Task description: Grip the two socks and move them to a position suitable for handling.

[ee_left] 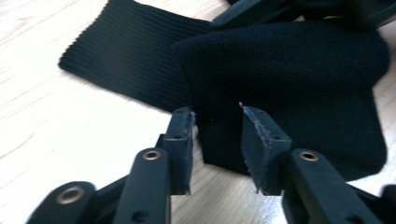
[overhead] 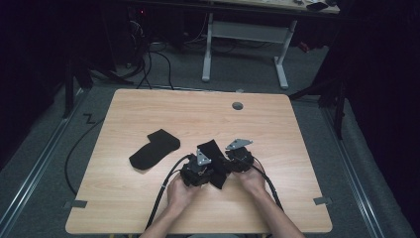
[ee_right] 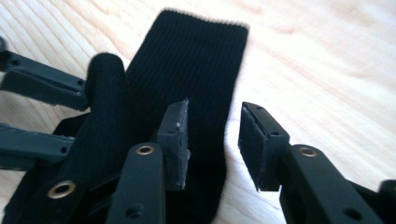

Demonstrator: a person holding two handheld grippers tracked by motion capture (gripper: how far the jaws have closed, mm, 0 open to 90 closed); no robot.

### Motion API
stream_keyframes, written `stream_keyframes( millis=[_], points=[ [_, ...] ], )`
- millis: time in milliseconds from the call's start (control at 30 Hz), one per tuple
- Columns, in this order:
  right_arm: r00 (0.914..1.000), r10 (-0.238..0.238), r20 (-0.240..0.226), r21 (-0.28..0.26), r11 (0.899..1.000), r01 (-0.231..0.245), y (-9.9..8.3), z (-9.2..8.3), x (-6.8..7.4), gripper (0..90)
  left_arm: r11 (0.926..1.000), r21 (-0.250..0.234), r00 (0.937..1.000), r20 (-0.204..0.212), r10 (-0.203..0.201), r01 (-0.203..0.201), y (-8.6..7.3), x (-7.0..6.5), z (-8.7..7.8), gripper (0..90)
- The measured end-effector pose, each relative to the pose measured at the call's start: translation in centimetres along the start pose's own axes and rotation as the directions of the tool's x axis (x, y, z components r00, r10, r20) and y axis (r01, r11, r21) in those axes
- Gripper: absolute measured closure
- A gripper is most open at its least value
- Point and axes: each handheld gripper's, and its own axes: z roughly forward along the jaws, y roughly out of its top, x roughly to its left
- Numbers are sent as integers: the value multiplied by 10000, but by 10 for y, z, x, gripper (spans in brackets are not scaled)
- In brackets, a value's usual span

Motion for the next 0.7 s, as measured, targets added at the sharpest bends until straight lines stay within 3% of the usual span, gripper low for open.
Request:
stream_keyframes(
  millis=[33, 100, 167, 233, 333, 567, 700],
  points=[
    [10000, -13, -94, 216, 9998, 15, -1, 4, 0, 697, 10000, -22, 10000, 18, 25, -25, 0, 0, 0, 670],
    [9983, 169, -561, 137, 9998, -162, -2, 5, -2, 811, 9998, -22, 9998, 48, 205, -205, 0, -2, 0, 698],
    [9986, -130, -509, 227, 9996, 141, -2, 4, 0, 855, 9994, 26, 9993, 133, 352, -353, 1, -3, 0, 746],
    [9985, -312, -457, 278, 9991, 325, -1, 4, 1, 868, 9991, 51, 9989, 235, 413, -415, 1, -4, 0, 800],
    [9992, -164, -361, 61, 9998, 167, 0, 1, -1, 872, 9990, 87, 9987, 280, 430, -432, 2, -3, -1, 864],
    [9985, 556, 27, -968, 9938, -551, 10, -20, -12, 872, 9995, -231, 9988, 431, 229, -219, 1, 2, -19, 878],
    [9958, 806, 426, -1079, 9913, -756, 13, -19, -18, 870, 9999, -118, 9989, 466, 83, -78, -4, 5, -28, 878]
  ],
)
